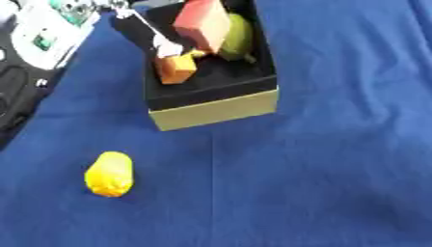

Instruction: Pick up objects on the table and place them in the box.

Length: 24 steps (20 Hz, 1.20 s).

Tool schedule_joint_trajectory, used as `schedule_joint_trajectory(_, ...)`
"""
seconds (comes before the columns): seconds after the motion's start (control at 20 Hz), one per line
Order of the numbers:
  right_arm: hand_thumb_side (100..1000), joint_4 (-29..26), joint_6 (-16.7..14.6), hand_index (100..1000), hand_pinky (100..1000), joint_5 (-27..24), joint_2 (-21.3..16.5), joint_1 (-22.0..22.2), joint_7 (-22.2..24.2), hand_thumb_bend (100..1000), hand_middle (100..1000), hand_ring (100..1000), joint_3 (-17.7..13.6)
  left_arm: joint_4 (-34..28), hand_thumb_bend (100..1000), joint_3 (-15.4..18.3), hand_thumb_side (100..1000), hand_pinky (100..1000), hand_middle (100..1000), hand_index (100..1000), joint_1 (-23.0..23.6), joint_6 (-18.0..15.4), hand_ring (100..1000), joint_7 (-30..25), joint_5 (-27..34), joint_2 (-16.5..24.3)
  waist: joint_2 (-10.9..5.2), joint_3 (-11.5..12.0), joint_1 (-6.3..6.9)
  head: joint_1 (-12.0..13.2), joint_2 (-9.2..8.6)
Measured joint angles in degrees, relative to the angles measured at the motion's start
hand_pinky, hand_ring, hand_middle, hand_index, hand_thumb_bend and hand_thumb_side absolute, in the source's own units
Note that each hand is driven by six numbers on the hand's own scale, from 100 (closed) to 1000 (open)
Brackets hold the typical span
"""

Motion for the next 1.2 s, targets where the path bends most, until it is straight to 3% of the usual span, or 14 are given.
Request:
schedule_joint_trajectory(0.15, 531, 0.00, 0.13, 823, 775, -0.61, 0.01, -0.27, 0.35, 100, 733, 787, -0.02, 2.38, 183, -0.01, 131, 853, 699, 826, 0.31, -0.39, 762, 0.03, -3.70, -0.94, 0.00, -0.03, 0.01, -0.04, -0.01)
schedule_joint_trajectory(0.3, 531, 0.00, 0.34, 822, 775, -1.08, 0.02, -0.38, 0.63, 100, 733, 787, -0.02, 4.02, 282, 0.00, 302, 886, 822, 883, 0.44, -1.36, 831, 0.27, -5.92, -1.67, 0.00, 0.02, 0.01, -0.11, -0.01)
schedule_joint_trajectory(0.4, 531, 0.00, 0.49, 822, 775, -1.30, 0.02, -0.37, 0.80, 100, 733, 786, -0.02, 4.32, 304, 0.01, 334, 887, 822, 896, 0.73, -2.16, 827, 0.52, -6.47, -1.73, 0.00, 0.11, 0.01, -0.25, -0.01)
schedule_joint_trajectory(0.65, 531, 0.00, 0.62, 822, 775, -1.62, 0.02, 0.35, 1.09, 100, 733, 786, -0.07, 3.29, 303, 0.46, 331, 881, 786, 882, 1.40, -2.50, 812, 2.46, -5.78, -1.03, -0.45, 1.16, -0.16, -0.84, 0.33)
schedule_joint_trajectory(0.85, 532, 0.01, 0.64, 822, 776, -1.89, 0.02, 1.19, 1.05, 100, 733, 787, -0.53, 0.02, 278, 0.84, 245, 859, 736, 857, 2.97, -1.49, 780, 3.73, -3.56, 1.68, -2.03, 2.49, -0.72, -1.92, 1.18)
schedule_joint_trajectory(1.0, 533, 0.01, 0.60, 822, 776, -2.14, 0.00, 2.38, 0.81, 100, 733, 787, -1.14, -5.25, 297, 0.78, 230, 843, 712, 840, 7.25, -0.57, 761, 5.23, -1.53, 5.29, -3.11, 4.32, -1.13, -3.12, 2.25)
schedule_joint_trajectory(1.2, 534, 0.01, 0.59, 822, 777, -2.26, -0.32, 3.66, 0.28, 100, 734, 787, -1.96, -16.94, 282, 0.84, 277, 841, 704, 842, 18.02, 1.97, 754, 9.20, 1.27, 12.63, -4.60, 6.65, -1.74, -4.98, 3.63)
